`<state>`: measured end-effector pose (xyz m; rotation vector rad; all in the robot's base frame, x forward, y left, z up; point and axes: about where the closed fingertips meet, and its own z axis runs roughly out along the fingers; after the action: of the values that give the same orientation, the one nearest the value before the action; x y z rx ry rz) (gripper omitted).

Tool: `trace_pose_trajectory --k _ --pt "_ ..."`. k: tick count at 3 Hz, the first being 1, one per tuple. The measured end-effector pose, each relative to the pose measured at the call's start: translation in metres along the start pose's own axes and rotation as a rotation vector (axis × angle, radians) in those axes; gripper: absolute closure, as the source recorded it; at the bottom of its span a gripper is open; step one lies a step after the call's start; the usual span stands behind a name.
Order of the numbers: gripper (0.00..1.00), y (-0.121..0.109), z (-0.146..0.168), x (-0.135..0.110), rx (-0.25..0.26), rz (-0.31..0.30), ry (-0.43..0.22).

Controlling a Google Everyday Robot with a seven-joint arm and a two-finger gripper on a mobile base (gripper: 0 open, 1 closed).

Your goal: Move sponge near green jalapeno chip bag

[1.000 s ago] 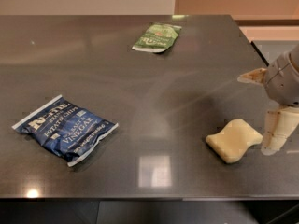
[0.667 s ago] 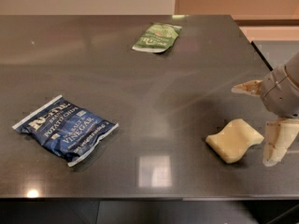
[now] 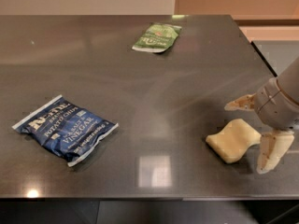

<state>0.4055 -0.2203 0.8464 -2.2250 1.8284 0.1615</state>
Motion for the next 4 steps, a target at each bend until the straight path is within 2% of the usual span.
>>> trace_pose_trajectory --k 2,3,4 --pt "0.62 -0.001 -0.003 -0.006 -0.021 -0.028 0.018" --pt "0.86 -0.013 -0.007 -0.009 -0.021 -0.02 0.027" --pt "1.0 -0.04 -0.016 -0.013 0.02 0.025 0.031"
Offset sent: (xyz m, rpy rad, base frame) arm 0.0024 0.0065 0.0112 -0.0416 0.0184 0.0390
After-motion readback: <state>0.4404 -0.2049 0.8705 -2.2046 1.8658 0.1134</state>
